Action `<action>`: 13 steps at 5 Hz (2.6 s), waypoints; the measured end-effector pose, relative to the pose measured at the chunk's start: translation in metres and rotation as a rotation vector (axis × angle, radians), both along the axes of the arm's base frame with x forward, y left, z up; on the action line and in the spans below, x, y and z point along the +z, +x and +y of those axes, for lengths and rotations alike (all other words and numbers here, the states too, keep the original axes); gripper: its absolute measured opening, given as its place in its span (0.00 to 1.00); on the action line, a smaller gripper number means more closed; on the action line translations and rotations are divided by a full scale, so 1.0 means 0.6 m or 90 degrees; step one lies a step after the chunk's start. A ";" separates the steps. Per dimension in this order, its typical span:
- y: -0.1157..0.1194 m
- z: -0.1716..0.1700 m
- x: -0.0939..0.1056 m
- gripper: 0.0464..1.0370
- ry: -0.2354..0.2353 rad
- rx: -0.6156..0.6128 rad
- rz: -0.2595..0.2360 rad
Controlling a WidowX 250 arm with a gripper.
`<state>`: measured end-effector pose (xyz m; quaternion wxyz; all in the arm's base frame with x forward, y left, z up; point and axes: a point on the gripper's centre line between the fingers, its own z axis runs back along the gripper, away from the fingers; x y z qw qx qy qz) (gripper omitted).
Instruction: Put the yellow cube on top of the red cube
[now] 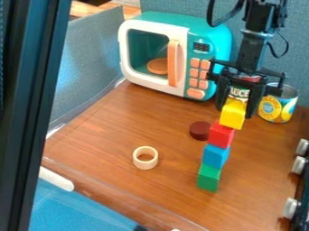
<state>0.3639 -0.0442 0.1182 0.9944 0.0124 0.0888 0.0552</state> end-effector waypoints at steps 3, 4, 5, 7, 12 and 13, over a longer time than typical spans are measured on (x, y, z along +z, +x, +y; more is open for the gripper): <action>-0.018 0.009 -0.014 0.54 -0.008 0.018 0.023; -0.018 0.014 -0.015 0.60 -0.012 0.020 0.022; -0.021 0.017 -0.014 0.89 -0.012 0.016 0.031; -0.021 0.024 -0.009 0.96 -0.031 0.050 0.035; -0.086 0.143 0.056 0.96 0.041 0.055 -0.057; -0.100 0.172 0.048 0.96 0.074 0.047 -0.062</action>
